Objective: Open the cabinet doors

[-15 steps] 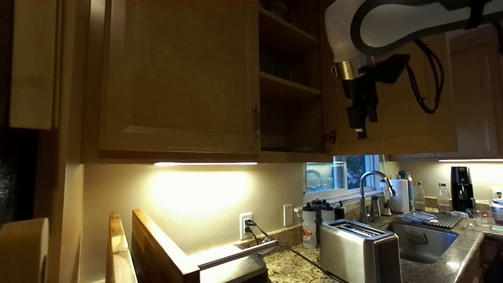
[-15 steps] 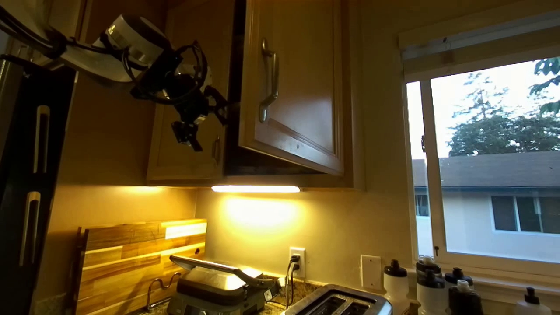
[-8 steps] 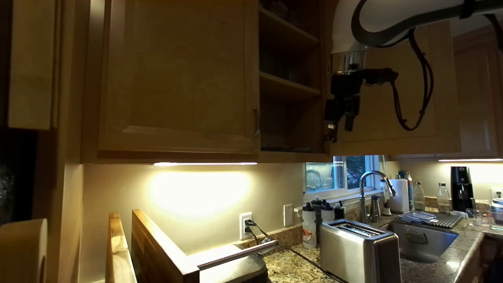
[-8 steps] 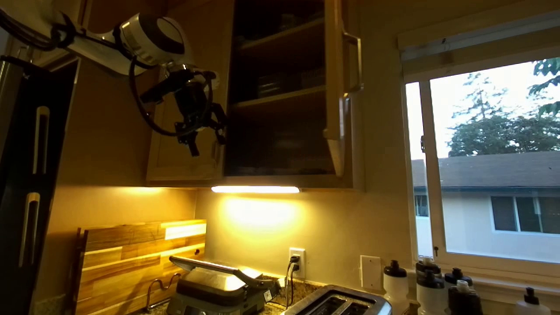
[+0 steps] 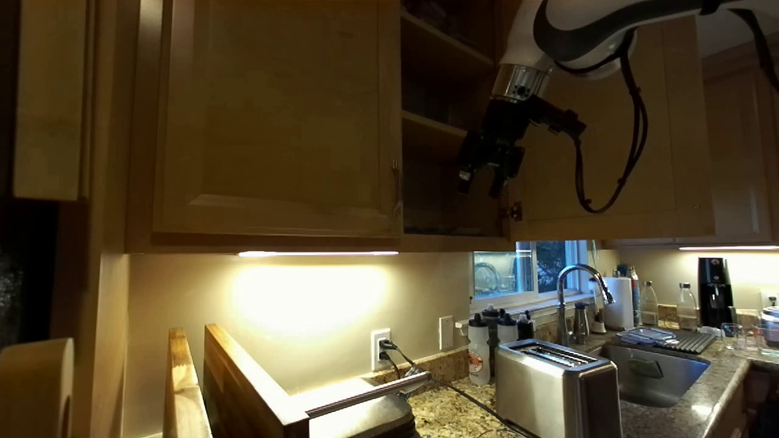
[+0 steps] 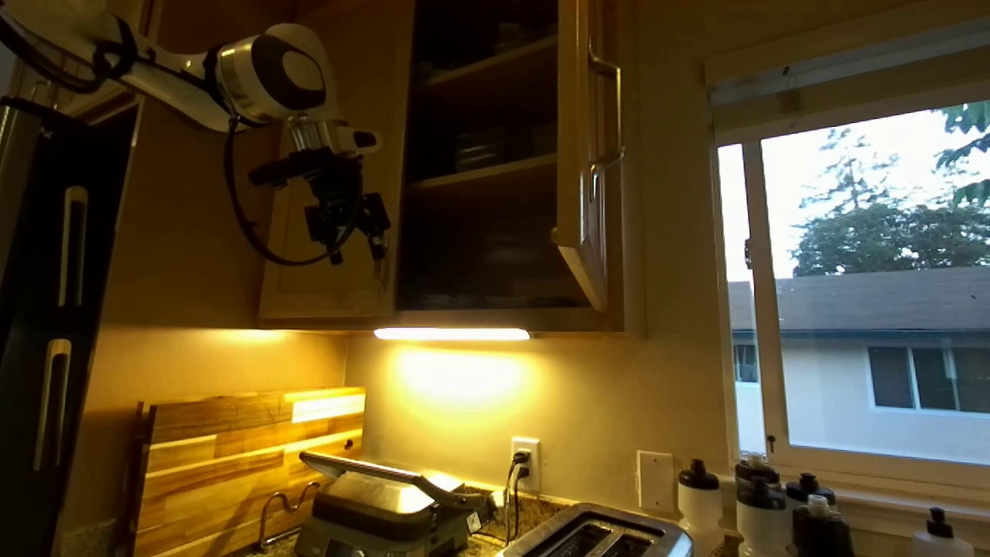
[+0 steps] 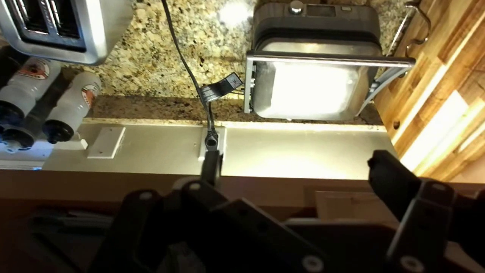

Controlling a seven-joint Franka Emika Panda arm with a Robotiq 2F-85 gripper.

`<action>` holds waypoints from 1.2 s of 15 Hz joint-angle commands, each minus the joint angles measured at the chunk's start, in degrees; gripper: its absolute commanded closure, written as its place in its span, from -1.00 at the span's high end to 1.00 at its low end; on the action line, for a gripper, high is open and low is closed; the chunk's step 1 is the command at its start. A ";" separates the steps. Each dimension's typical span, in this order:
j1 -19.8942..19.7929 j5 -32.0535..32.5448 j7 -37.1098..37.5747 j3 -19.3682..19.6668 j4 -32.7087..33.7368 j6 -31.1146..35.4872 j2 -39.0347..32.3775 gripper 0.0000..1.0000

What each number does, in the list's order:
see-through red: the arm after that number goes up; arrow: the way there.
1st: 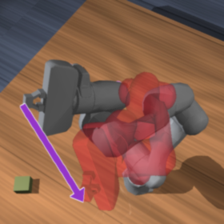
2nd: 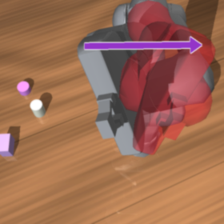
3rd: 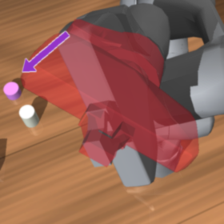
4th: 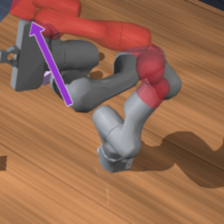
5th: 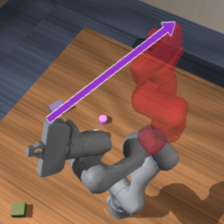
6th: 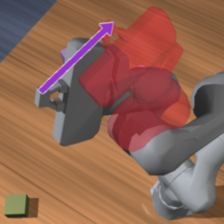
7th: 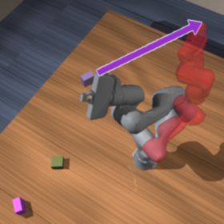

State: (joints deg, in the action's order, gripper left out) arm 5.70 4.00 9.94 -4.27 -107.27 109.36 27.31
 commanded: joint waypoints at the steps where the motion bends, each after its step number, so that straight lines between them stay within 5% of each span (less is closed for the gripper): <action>1: -1.06 -1.20 2.35 -2.52 2.40 4.10 -3.56 1.00; 15: -1.15 0.66 10.75 -5.42 15.15 10.81 -15.98 0.92; 18: -1.16 1.41 11.93 -5.38 17.16 12.00 -18.39 0.73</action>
State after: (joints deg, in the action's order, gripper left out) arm 5.16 3.98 19.32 -8.97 -92.63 119.95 11.28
